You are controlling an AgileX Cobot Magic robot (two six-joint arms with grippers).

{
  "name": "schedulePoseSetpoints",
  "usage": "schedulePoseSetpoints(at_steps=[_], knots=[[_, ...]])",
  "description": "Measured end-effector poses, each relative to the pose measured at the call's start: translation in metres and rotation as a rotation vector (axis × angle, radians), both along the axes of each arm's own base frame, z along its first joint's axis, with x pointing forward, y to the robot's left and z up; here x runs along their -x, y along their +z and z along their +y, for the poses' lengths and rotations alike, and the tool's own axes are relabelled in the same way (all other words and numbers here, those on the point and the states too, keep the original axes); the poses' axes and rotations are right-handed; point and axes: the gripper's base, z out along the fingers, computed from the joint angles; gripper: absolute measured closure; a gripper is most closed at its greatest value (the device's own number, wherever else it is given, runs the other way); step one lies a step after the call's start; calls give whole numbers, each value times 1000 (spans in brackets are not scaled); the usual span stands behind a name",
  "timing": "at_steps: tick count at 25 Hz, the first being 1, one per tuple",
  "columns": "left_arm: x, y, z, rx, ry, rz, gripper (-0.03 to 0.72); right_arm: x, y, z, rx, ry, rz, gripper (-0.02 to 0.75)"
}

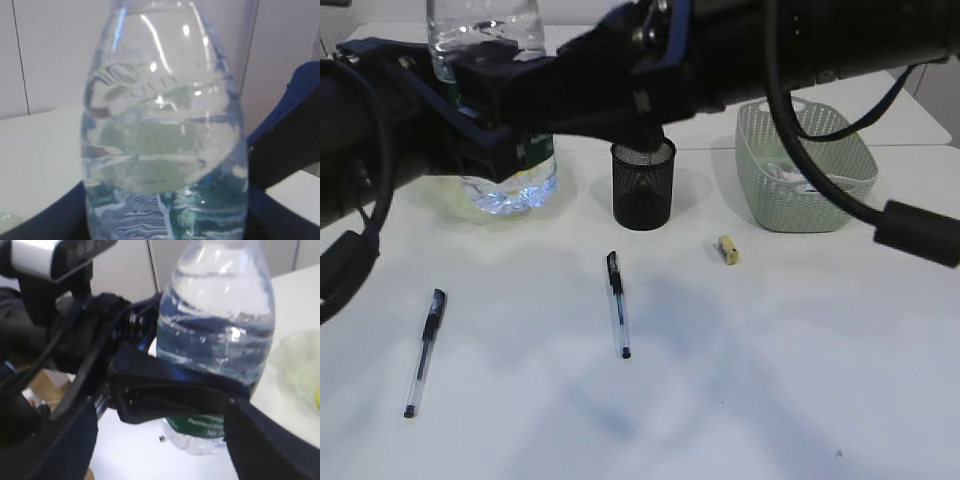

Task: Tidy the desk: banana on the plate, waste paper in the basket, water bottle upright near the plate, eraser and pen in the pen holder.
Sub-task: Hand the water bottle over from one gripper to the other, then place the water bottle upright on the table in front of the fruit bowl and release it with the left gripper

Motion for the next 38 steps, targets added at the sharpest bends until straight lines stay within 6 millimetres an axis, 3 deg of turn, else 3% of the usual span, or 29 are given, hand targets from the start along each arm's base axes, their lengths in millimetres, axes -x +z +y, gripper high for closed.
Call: schedulePoseSetpoints(at_steps=[8,16,22,27,31,34,38], knots=[[-12,-5,9,51,86,31,275,-1,-19,-10,217,-78,122,150],[-24,-5,27,65,172,39,275,-12,-38,-33,430,-385,293,150],[-24,-5,27,61,169,36,275,-33,-48,-86,623,-697,348,156],[-24,-5,27,59,169,35,275,-47,-40,-150,582,-945,410,162],[-24,-5,27,59,169,35,275,-45,-31,-197,546,-1123,449,162],[-24,-5,27,59,170,34,276,-39,-26,-209,570,-1165,446,163],[-30,-6,25,93,193,-38,276,-37,-26,-210,582,-1167,448,164]])
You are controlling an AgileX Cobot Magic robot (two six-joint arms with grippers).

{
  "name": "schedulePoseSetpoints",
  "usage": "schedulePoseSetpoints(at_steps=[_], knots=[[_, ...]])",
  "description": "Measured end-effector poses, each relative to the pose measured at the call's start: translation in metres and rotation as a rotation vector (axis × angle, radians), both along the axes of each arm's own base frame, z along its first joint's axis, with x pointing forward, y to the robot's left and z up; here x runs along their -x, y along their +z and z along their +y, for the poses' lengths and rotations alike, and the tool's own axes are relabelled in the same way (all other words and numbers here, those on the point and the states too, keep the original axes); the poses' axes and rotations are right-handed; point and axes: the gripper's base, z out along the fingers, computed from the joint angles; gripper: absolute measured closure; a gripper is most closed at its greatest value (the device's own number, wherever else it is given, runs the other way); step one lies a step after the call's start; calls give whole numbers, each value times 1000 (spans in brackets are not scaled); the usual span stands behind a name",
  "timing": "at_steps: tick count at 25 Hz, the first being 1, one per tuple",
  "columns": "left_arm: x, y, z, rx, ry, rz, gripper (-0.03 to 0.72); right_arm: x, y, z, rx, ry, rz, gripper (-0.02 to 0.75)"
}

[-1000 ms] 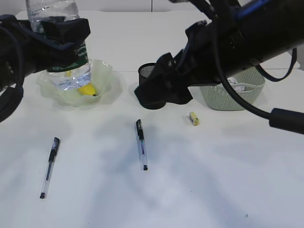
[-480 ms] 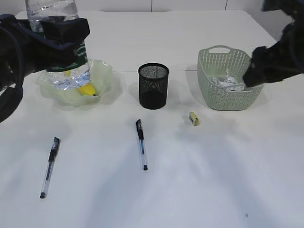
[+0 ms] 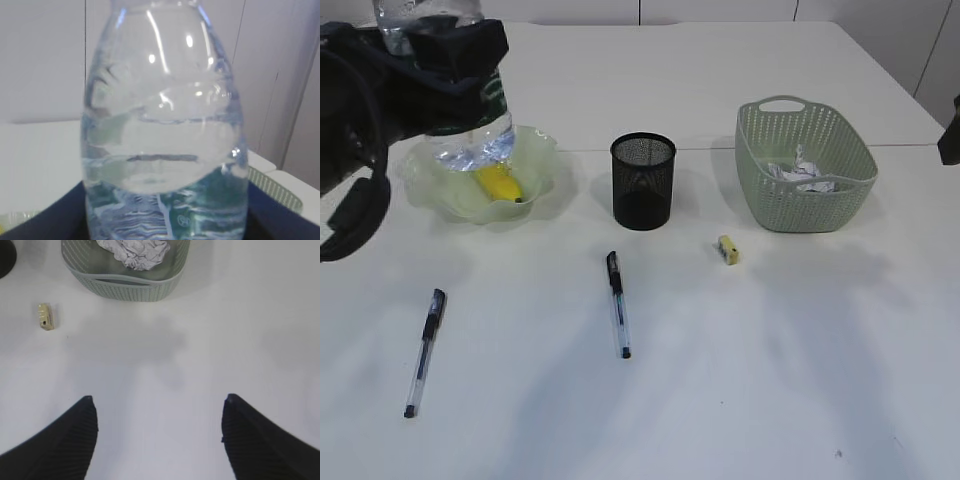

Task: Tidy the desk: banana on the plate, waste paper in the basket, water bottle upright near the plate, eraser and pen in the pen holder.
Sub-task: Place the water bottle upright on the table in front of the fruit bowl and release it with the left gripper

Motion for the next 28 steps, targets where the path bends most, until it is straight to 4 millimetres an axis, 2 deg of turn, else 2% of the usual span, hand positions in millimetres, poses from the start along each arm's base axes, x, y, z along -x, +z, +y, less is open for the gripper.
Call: schedulePoseSetpoints(at_steps=[4,10,16,20,28], knots=[[-13,-15,-5,8,33,-62,276,0,0,0,2,0,0,164],[-32,-62,-16,-94,12,-36,276,0,0,0,2,0,0,164],[-52,-108,-5,-206,16,66,278,0,0,0,2,0,-6,165],[-70,-120,3,-235,29,77,278,-1,1,0,2,1,-15,165],[-89,-141,-9,-266,-25,85,283,-1,1,0,4,1,-15,165]])
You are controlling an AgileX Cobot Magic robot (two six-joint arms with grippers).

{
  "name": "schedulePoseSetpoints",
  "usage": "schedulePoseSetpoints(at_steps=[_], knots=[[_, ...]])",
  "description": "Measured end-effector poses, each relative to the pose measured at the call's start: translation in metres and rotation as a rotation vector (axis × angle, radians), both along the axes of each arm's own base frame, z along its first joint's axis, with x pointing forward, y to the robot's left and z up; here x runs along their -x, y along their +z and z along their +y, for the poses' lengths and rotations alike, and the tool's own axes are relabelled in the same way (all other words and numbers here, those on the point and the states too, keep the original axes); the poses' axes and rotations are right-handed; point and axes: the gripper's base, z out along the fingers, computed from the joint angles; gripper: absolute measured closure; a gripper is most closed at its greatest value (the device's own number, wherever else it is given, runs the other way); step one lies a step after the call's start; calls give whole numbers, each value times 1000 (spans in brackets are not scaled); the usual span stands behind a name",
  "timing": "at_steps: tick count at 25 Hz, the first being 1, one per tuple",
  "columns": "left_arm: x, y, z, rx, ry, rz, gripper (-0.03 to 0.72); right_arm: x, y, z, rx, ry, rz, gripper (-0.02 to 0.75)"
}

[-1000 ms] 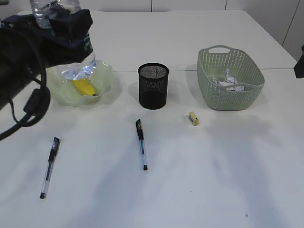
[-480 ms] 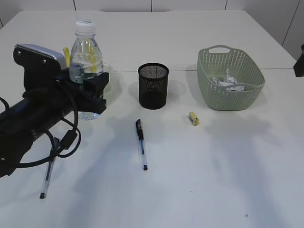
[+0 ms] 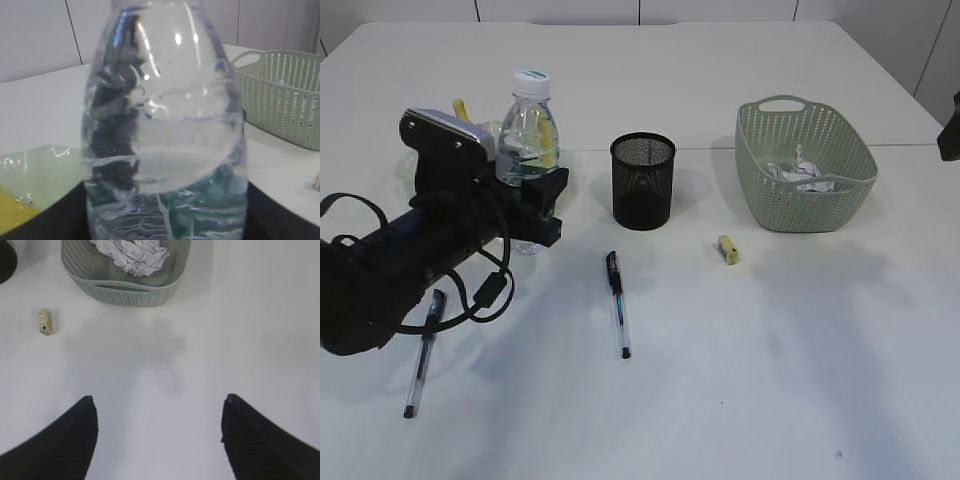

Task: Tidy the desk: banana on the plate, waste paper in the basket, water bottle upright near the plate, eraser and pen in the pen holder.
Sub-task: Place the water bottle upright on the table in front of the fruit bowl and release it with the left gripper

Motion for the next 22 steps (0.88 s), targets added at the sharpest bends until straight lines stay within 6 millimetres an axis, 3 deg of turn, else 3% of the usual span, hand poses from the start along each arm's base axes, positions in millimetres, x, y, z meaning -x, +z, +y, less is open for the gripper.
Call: schedulePoseSetpoints(at_steps=[7,18,22], knots=[[-12,-19,-5,3,9,31,284,0,0,0,0,0,0,166],[-13,-57,-3,-30,32,124,284,0,0,0,0,0,0,166],[-15,-60,-3,-21,39,111,284,0,0,0,0,0,0,166]])
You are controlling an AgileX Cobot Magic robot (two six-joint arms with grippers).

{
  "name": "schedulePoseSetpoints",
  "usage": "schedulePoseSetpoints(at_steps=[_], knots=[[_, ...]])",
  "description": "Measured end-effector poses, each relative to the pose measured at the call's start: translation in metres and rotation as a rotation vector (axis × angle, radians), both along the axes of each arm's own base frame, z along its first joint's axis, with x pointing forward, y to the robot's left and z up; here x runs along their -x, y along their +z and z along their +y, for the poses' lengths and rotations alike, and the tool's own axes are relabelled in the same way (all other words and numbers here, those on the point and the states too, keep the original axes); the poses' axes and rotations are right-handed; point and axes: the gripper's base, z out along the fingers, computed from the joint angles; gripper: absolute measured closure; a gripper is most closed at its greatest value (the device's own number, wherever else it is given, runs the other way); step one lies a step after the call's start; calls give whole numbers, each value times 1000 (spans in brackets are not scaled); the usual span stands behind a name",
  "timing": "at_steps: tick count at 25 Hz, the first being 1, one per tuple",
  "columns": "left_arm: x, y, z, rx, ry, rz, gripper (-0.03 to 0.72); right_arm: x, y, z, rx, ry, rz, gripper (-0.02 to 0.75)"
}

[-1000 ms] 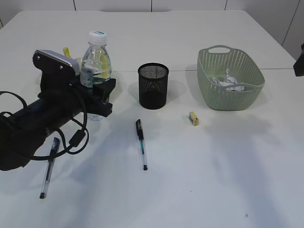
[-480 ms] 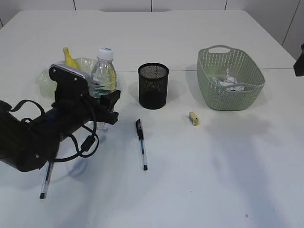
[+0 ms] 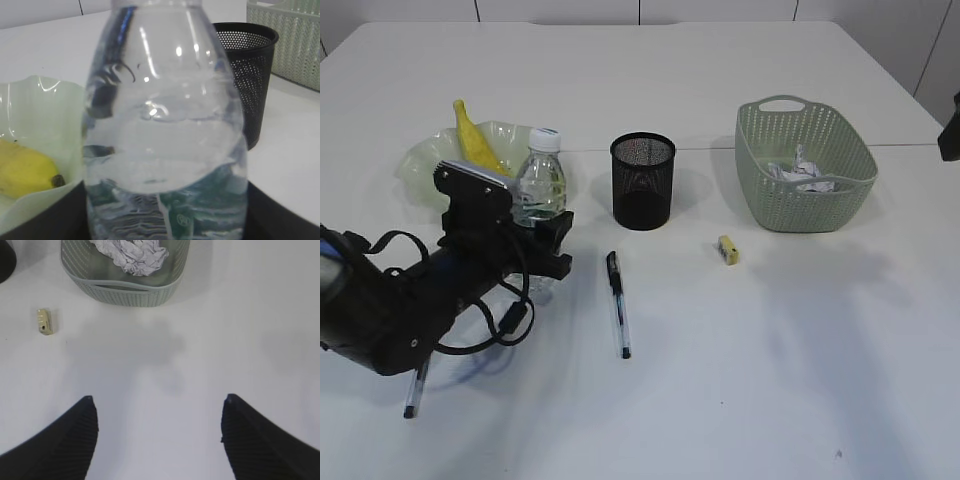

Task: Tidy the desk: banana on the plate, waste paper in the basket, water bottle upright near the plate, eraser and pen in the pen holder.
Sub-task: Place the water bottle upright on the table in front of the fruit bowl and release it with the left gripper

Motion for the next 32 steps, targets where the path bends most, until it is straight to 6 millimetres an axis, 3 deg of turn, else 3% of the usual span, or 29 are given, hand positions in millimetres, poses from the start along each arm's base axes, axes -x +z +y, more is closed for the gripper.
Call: schedulePoseSetpoints(at_steps=[8,32], knots=[[-18,-4,13,37,53,-25,284,0,0,0,0,0,0,166],[-19,-6,15,39,45,-36,225,0,0,-1,21,4,0,167]])
